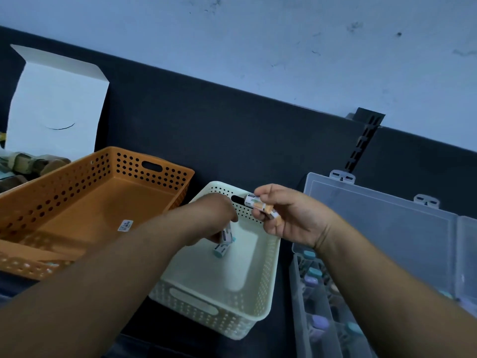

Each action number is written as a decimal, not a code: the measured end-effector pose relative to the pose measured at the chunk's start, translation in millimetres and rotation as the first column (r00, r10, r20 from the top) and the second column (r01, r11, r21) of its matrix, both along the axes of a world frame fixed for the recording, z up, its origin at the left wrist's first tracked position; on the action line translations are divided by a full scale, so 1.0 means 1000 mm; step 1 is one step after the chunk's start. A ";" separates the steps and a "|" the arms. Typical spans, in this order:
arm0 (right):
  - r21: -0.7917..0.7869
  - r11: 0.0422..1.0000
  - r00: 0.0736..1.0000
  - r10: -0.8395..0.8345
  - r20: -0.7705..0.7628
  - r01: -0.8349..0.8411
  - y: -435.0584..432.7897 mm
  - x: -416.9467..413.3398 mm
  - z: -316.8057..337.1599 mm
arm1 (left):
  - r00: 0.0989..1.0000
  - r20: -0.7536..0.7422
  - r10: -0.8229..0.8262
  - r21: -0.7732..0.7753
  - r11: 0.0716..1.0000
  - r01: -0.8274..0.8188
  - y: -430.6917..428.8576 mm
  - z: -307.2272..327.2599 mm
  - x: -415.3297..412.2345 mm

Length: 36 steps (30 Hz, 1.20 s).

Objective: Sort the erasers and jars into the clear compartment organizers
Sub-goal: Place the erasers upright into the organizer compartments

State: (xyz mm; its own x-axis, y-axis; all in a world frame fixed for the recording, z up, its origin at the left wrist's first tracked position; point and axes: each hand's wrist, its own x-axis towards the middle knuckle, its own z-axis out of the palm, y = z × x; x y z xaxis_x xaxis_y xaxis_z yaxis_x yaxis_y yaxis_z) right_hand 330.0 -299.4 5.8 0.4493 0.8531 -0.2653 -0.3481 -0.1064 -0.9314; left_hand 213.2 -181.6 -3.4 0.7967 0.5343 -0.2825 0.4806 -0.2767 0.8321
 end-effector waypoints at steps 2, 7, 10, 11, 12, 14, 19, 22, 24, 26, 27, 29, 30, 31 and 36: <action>-0.012 1.000 0.996 -0.017 0.087 0.018 -0.006 -0.002 -0.003 | 0.995 -0.050 -0.089 0.054 0.994 0.092 0.001 -0.008 0.010; 0.003 1.000 0.975 -0.018 0.220 0.018 -0.020 -0.010 -0.009 | 0.939 -0.278 -0.203 0.453 0.834 0.314 0.007 -0.027 0.024; -0.013 0.999 0.965 -0.028 0.261 0.032 -0.027 -0.015 -0.011 | 0.910 -0.381 -0.161 0.515 0.781 0.354 0.009 -0.033 0.028; -0.017 0.999 0.963 -0.032 0.269 0.038 -0.029 -0.017 -0.012 | 0.899 -0.412 -0.150 0.502 0.786 0.361 0.009 -0.034 0.028; -0.017 0.999 0.961 -0.037 0.275 0.043 -0.031 -0.018 -0.013 | 0.887 -0.435 -0.156 0.472 0.799 0.372 0.010 -0.035 0.030; -0.007 0.998 0.955 -0.052 0.291 0.056 -0.034 -0.021 -0.014 | 0.879 -0.441 -0.184 0.377 0.850 0.367 0.012 -0.038 0.032; 0.027 0.995 0.926 -0.103 0.362 0.100 -0.042 -0.027 -0.012 | 0.863 -0.452 -0.226 0.341 0.850 0.401 0.010 -0.047 0.036; 0.043 0.993 0.909 -0.118 0.399 0.110 -0.049 -0.028 -0.011 | 0.888 -0.389 -0.246 0.428 0.805 0.411 0.009 -0.045 0.034; 0.056 0.992 0.900 -0.123 0.417 0.110 -0.056 -0.028 -0.008 | 0.930 -0.250 -0.268 0.332 0.879 0.342 0.011 -0.037 0.029; 0.083 0.990 0.895 -0.137 0.424 0.112 -0.065 -0.026 -0.004 | 0.960 -0.064 -0.271 0.167 0.946 0.278 0.007 -0.023 0.023; 0.100 0.988 0.891 -0.146 0.431 0.114 -0.071 -0.025 -0.002 | 0.964 0.019 -0.264 0.099 0.960 0.261 0.003 -0.015 0.019; 0.131 0.984 0.884 -0.166 0.437 0.120 -0.083 -0.021 0.002 | 0.958 0.152 -0.244 -0.015 0.968 0.249 -0.010 0.001 0.013; 0.144 0.982 0.883 -0.171 0.436 0.119 -0.090 -0.018 0.005 | 0.951 0.196 -0.240 -0.050 0.966 0.254 -0.021 0.008 0.010; 0.153 0.982 0.882 -0.171 0.439 0.114 -0.098 -0.016 0.007 | 0.942 0.229 -0.244 -0.075 0.961 0.267 -0.032 0.014 0.009; 0.199 0.972 0.890 -0.201 0.409 0.128 -0.150 0.000 0.018 | 0.904 0.358 -0.233 -0.170 0.936 0.308 -0.105 0.033 0.015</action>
State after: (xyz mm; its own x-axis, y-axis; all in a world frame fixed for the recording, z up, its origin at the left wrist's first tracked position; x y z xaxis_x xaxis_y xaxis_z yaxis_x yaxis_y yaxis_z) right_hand 329.7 -449.2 23.9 0.6250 0.7717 0.1176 0.0838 0.0834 -0.9930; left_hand 228.0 -287.0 29.3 0.9685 0.2403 -0.0655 0.1039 -0.1511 0.9830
